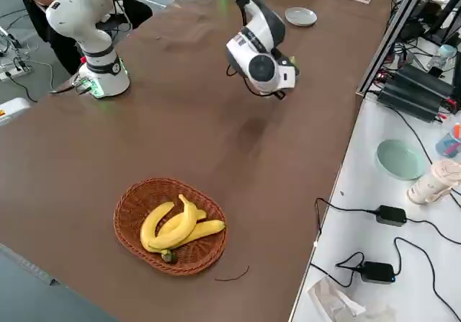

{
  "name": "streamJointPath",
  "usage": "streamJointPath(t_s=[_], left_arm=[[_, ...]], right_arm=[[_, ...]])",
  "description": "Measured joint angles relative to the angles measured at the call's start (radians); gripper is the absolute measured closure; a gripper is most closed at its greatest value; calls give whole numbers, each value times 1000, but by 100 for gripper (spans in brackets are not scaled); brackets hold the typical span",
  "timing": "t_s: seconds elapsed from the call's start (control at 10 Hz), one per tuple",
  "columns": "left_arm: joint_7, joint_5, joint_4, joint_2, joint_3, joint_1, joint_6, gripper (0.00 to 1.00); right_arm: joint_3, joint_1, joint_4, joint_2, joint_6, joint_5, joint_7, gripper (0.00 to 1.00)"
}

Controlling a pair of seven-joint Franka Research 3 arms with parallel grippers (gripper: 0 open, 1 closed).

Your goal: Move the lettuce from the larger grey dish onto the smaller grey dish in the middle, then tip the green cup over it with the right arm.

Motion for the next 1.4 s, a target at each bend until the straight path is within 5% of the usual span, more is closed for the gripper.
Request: streamJointPath(t_s=[0.2, 0.3, 0.5, 0.8, 1.4], left_arm=[[0, 0, 0, 0, 0, 0, 0, 0], [0, 0, 0, 0, 0, 0, 0, 0], [0, 0, 0, 0, 1, 2, 0, 0], [0, 0, 0, 0, 2, 4, 0, 0], [0, 0, 0, 1, 2, 6, 0, 0]], right_arm=[[151, -240, -55, 0, -90, 1, -206, 31], [179, -330, -71, 0, -150, 1, -311, 31], [187, -463, -89, 9, -252, -1, -498, 31], [188, -566, -92, 91, -242, -65, -722, 31], [197, -581, -20, 226, -153, -89, -821, 30]])
